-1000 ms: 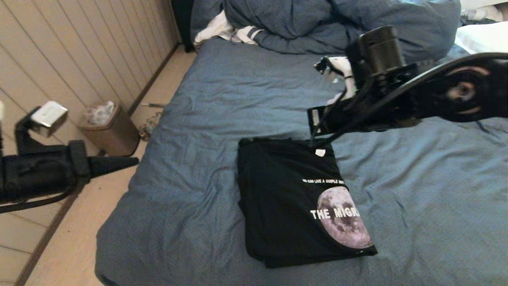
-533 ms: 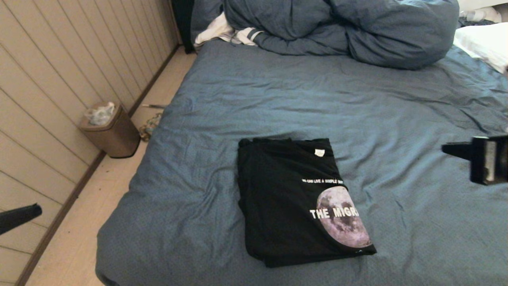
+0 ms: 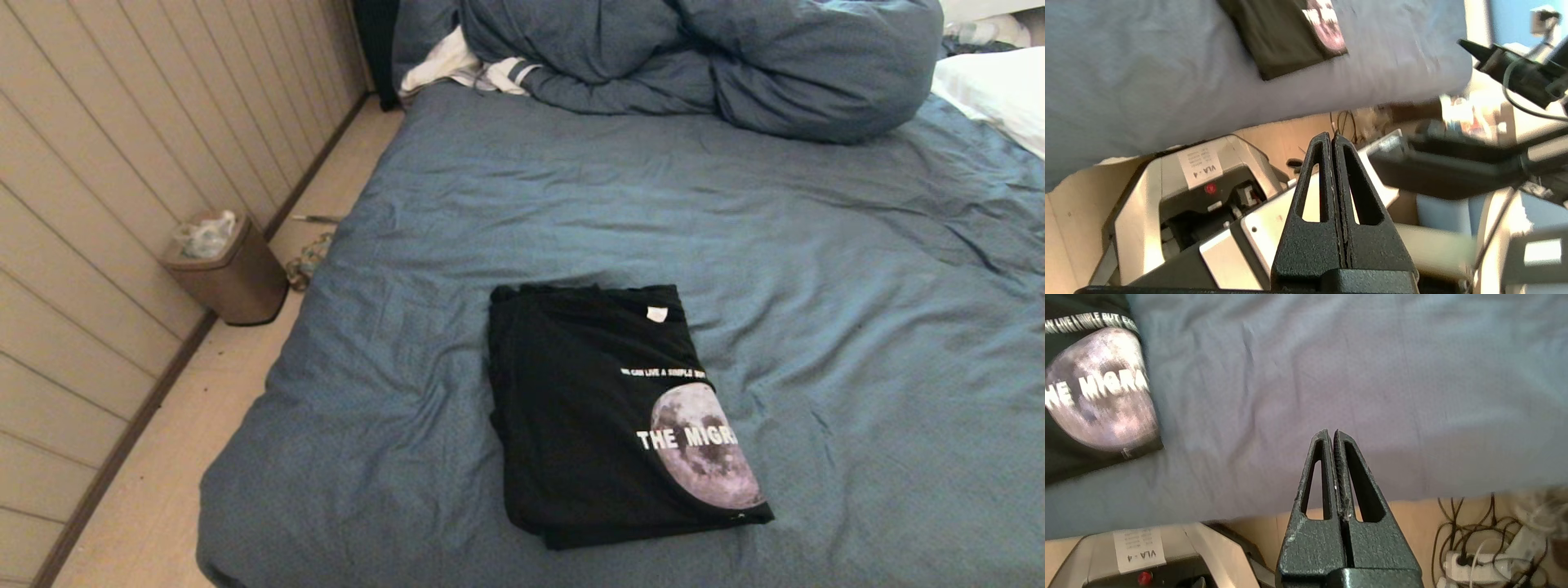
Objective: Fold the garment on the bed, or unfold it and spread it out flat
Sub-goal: Unford the black T-shirt
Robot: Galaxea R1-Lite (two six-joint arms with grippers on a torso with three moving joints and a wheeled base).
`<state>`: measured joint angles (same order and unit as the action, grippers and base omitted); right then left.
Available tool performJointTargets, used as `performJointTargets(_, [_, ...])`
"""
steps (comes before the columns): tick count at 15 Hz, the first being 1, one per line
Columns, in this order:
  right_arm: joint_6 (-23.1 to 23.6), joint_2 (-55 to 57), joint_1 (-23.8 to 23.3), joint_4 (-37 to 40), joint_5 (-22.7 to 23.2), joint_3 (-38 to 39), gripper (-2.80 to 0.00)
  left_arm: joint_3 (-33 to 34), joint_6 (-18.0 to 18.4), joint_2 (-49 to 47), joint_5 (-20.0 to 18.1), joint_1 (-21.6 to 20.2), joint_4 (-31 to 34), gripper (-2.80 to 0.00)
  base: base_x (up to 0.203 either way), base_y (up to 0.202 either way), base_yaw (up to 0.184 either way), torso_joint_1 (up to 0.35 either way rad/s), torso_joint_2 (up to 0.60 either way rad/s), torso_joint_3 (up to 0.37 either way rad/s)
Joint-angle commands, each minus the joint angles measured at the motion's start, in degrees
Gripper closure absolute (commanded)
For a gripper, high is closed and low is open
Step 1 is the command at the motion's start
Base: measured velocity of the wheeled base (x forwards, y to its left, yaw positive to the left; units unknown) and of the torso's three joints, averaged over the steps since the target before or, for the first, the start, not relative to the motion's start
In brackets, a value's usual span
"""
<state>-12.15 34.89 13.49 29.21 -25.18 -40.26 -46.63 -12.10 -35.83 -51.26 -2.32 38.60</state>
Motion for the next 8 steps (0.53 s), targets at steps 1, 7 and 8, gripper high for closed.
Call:
performJointTargets(1, [0.3, -7.7, -1.1, -0.1, 1.8, 4.4, 0.00, 1.5, 0.0, 5.3, 2.4, 1.9, 0.1, 0.00, 0.000, 0.000, 0.000, 0.000, 0.00, 0.000])
performJointTargets(7, [8.0, -18.2, -1.8, -24.7, 11.2, 26.6, 0.00, 23.2, 4.5, 18.9, 27.2, 2.1, -14.3, 0.00, 0.000, 0.000, 0.000, 0.000, 0.00, 0.000])
performJointTargets(8, [10.2, -18.5, -1.9, -30.8, 11.3, 31.7, 0.00, 26.0, 5.3, 21.8, 31.9, 1.8, -16.8, 0.00, 0.000, 0.000, 0.000, 0.000, 0.00, 0.000])
